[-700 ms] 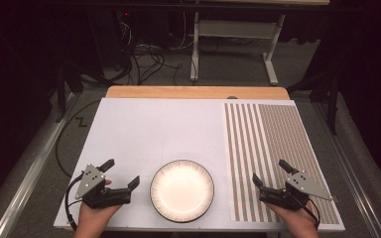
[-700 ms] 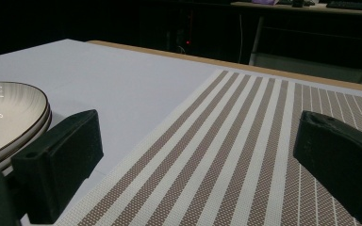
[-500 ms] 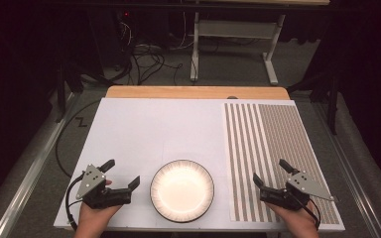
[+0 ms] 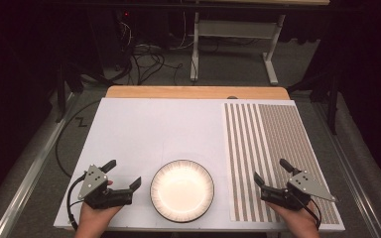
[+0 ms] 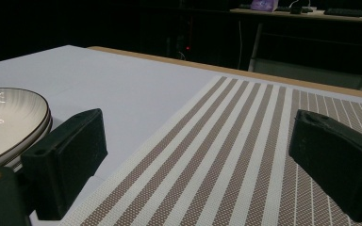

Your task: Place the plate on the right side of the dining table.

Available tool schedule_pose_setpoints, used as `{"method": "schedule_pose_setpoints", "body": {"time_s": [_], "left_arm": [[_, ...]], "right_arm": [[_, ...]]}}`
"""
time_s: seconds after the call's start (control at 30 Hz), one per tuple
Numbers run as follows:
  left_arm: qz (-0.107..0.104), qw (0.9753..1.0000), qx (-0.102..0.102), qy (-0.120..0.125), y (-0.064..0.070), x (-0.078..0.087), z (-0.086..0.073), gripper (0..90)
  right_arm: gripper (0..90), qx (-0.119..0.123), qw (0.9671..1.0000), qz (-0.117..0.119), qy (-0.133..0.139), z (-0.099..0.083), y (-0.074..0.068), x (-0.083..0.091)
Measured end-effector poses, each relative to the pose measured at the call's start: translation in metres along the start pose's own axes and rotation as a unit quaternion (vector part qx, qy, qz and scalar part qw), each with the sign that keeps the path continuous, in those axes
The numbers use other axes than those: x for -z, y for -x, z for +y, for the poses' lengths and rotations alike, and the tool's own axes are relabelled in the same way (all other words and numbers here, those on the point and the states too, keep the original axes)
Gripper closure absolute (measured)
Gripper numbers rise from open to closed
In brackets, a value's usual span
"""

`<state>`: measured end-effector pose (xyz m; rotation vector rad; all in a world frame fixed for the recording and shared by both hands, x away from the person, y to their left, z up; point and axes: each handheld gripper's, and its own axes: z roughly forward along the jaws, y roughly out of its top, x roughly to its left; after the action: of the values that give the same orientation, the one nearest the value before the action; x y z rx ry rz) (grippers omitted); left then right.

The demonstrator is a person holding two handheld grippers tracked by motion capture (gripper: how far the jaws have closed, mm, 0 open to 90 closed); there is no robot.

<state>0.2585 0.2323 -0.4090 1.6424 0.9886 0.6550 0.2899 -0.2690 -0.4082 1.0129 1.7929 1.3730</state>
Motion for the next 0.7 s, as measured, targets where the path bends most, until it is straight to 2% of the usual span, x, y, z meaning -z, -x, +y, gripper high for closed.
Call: {"method": "schedule_pose_setpoints", "body": {"time_s": [0.37, 0.47, 0.7], "left_arm": [[-0.004, 1.0, 0.001, -0.003, 0.001, -0.001, 0.001, 0.6], [-0.01, 0.9999, 0.001, -0.008, 0.001, -0.002, 0.001, 0.6], [-0.008, 0.9999, -0.003, -0.006, 0.002, -0.002, 0.002, 0.6]], "right_arm": [[6.8, -0.002, 1.0, 0.009, 0.002, 0.004, -0.007, -0.001], [6.8, -0.001, 0.9998, 0.021, -0.003, 0.006, -0.014, -0.004], [6.8, 0.015, 0.9986, 0.049, -0.011, 0.011, -0.036, -0.013]]}}
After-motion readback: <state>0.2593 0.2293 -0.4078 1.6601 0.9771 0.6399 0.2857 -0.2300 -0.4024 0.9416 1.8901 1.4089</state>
